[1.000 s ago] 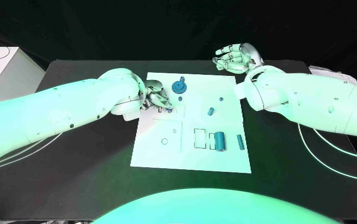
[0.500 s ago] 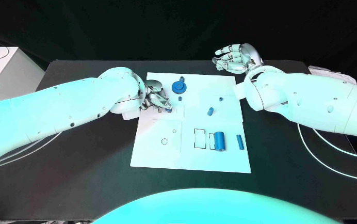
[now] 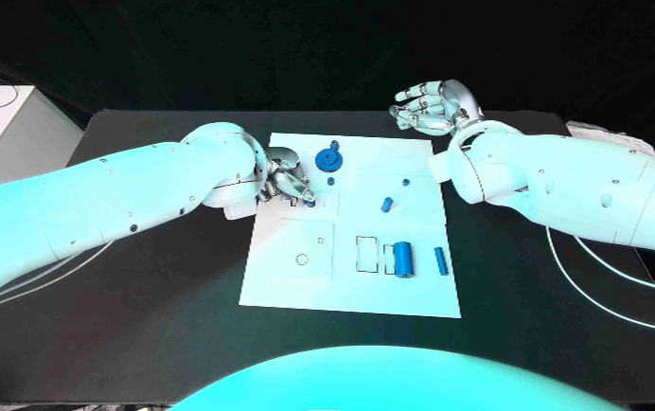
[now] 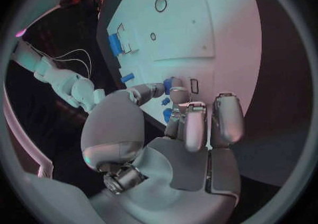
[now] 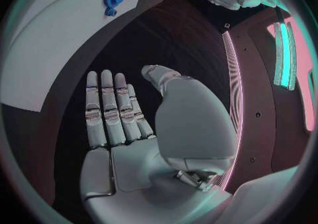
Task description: Assemble the parts on the task board
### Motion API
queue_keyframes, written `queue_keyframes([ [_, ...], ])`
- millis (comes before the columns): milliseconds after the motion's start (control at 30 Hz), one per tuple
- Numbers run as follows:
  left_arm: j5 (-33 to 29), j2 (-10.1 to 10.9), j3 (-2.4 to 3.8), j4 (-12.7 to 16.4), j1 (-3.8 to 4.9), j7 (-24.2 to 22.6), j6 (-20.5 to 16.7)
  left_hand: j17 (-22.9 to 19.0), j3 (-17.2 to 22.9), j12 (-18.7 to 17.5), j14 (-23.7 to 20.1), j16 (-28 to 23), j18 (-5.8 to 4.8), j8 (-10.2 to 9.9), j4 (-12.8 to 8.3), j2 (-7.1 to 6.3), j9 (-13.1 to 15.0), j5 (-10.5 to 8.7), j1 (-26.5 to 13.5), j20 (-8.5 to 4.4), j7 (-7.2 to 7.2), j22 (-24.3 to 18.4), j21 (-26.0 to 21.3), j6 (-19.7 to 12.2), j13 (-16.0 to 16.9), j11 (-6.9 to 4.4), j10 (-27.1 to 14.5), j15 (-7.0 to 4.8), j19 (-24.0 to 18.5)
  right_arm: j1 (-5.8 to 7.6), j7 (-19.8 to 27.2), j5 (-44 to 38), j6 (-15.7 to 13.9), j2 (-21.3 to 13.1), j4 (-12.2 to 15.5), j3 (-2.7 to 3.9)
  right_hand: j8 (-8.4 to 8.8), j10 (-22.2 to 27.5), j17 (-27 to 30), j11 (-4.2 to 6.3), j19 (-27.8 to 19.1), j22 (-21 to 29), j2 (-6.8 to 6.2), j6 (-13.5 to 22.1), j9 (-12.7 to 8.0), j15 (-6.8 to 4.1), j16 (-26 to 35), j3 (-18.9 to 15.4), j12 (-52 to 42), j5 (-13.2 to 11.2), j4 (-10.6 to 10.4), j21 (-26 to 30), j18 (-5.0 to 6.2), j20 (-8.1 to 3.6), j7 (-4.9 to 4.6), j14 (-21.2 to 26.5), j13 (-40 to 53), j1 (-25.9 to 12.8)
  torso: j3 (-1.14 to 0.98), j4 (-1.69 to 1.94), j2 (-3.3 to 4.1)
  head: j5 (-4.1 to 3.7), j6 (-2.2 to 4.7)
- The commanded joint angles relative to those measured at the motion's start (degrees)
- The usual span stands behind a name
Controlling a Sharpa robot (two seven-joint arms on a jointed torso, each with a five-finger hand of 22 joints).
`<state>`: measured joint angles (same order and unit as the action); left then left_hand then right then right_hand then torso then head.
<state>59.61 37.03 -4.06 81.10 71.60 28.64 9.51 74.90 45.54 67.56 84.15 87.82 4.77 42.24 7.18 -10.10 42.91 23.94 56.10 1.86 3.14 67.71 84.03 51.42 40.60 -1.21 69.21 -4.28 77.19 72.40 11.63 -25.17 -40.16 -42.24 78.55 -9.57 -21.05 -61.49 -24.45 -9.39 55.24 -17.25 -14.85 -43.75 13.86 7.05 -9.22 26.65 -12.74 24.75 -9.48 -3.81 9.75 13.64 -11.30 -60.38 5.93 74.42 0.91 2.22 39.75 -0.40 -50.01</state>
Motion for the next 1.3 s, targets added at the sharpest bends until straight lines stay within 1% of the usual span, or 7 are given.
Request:
queue_keyframes([
  [33, 0.3, -0.1, 0.02, -0.1, 0.09, -0.1, 1.2, 9.1, 14.2, -0.4, 4.2, 0.0, -0.33, 0.0, -13.9, -0.02, 0.0, 0.1, 0.7, 0.01, 0.03, -0.1, 0.1, 0.5, -0.1, 0.01, -0.3, -0.29, -0.2, -0.03, 0.7, -0.2, 0.9, 0.0, 0.0, 0.0, -0.23, 0.3, 0.1, -0.24, -0.3, 0.1, 0.2, 0.5, -0.1, 0.14, 0.2, 0.0, 0.2, 0.3, 0.2, 0.1, 0.75, 0.05, -2.29, 0.3, 0.0, -0.3, -0.03, 0.0, 0.03, 0.02, 0.01],
  [400, 0.5, -0.4, 0.0, -0.3, 0.09, 0.0, 1.3, 9.0, 14.1, -0.4, 4.2, 0.0, -0.32, -0.1, -13.9, -0.02, 0.0, 0.06, 0.8, 0.02, 0.05, -0.1, 0.1, 0.5, -0.1, 0.04, -0.3, -0.27, -0.2, -0.04, 0.7, -0.1, 0.9, 0.1, 0.0, 0.0, -0.23, 0.3, 0.1, -0.24, -0.3, 0.1, 0.2, 0.5, -0.1, 0.14, 0.2, 0.0, 0.2, 0.3, 0.2, 0.1, 0.75, 0.05, -2.29, 0.3, 0.0, -0.3, -0.05, -0.01, 0.05, 0.05, 0.01],
  [667, 1.0, -0.9, -0.01, -0.6, 0.1, 0.2, 2.4, 9.3, 14.1, -0.5, 4.3, 0.1, -0.4, -0.2, -13.8, -0.02, 0.0, 0.04, 0.8, 0.03, 0.08, 0.3, 0.1, 0.5, -0.1, 0.05, -0.3, -0.26, 0.0, -0.04, 0.7, -0.1, 1.0, 0.1, -0.1, -0.01, -0.23, 0.3, 0.1, -0.24, -0.3, 0.1, 0.2, 0.5, -0.1, 0.14, 0.2, 0.0, 0.2, 0.3, 0.2, 0.1, 0.75, 0.05, -2.29, 0.3, 0.0, -0.3, -0.05, -0.02, 0.05, -0.03, 0.01],
  [1067, 2.0, -1.3, -0.03, -0.7, 0.14, 0.4, 3.4, 9.4, 14.0, -0.4, 4.3, 0.1, -0.42, -0.2, -13.8, -0.02, 0.0, 0.04, 0.9, 0.04, 0.1, 0.4, 0.2, 0.5, 0.0, 0.07, -0.3, -0.24, 0.0, -0.04, 0.7, -0.1, 1.0, 0.1, -0.1, -0.01, -0.24, 0.3, 0.2, -0.26, -0.4, 0.4, 0.23, 0.5, -0.1, 0.17, 0.3, -0.1, 0.2, 0.4, 0.3, 0.1, 0.76, 0.09, -2.32, 0.3, -0.3, -0.3, -0.11, -0.02, 0.04, -0.02, 0.01],
  [1167, 2.4, -1.4, -0.04, -0.8, 0.17, 0.5, 3.8, 9.6, 14.0, -0.3, 4.3, 0.2, -0.48, -0.2, -13.8, -0.03, 0.0, 0.06, 0.9, 0.05, 0.1, 0.7, 0.3, 0.5, 0.3, 0.07, -0.2, -0.24, 0.2, -0.04, 0.7, -0.1, 1.0, 0.1, -0.1, -0.01, -0.24, 0.3, 0.2, -0.26, -0.4, 0.4, 0.23, 0.5, -0.1, 0.17, 0.3, -0.1, 0.2, 0.4, 0.3, 0.1, 0.76, 0.09, -2.32, 0.3, -0.3, -0.3, -0.08, -0.03, 0.05, -0.05, 0.01],
  [1233, 2.6, -1.4, -0.04, -0.8, 0.2, 0.6, 4.0, 9.8, 13.9, -0.2, 4.4, 0.3, -0.54, -0.2, -13.8, -0.07, 0.0, 0.23, 1.0, 0.06, 0.09, 1.0, 0.3, 0.6, 0.6, 0.06, 0.0, -0.23, 0.4, -0.04, 0.7, -0.1, 1.0, 0.1, -0.1, -0.01, -0.24, 0.3, 0.2, -0.26, -0.4, 0.4, 0.23, 0.5, -0.1, 0.17, 0.3, -0.1, 0.2, 0.4, 0.3, 0.1, 0.76, 0.09, -2.32, 0.3, -0.3, -0.3, -0.08, -0.02, 0.07, -0.03, 0.01],
  [1300, 2.8, -1.5, -0.07, -0.9, 0.24, 0.7, 4.2, 9.9, 13.6, 0.0, 4.4, 0.3, -0.56, -0.3, -13.7, -0.16, 0.1, 0.89, 1.0, 0.08, 0.06, 1.2, 0.4, 0.8, 0.9, 0.05, 0.3, -0.23, 0.5, -0.05, 0.7, -0.1, 1.0, 0.1, -0.1, -0.01, -0.24, 0.3, 0.2, -0.26, -0.4, 0.4, 0.23, 0.5, -0.1, 0.17, 0.3, -0.1, 0.2, 0.4, 0.3, 0.1, 0.76, 0.09, -2.32, 0.3, -0.3, -0.3, -0.08, -0.02, 0.07, -0.02, 0.01],
])
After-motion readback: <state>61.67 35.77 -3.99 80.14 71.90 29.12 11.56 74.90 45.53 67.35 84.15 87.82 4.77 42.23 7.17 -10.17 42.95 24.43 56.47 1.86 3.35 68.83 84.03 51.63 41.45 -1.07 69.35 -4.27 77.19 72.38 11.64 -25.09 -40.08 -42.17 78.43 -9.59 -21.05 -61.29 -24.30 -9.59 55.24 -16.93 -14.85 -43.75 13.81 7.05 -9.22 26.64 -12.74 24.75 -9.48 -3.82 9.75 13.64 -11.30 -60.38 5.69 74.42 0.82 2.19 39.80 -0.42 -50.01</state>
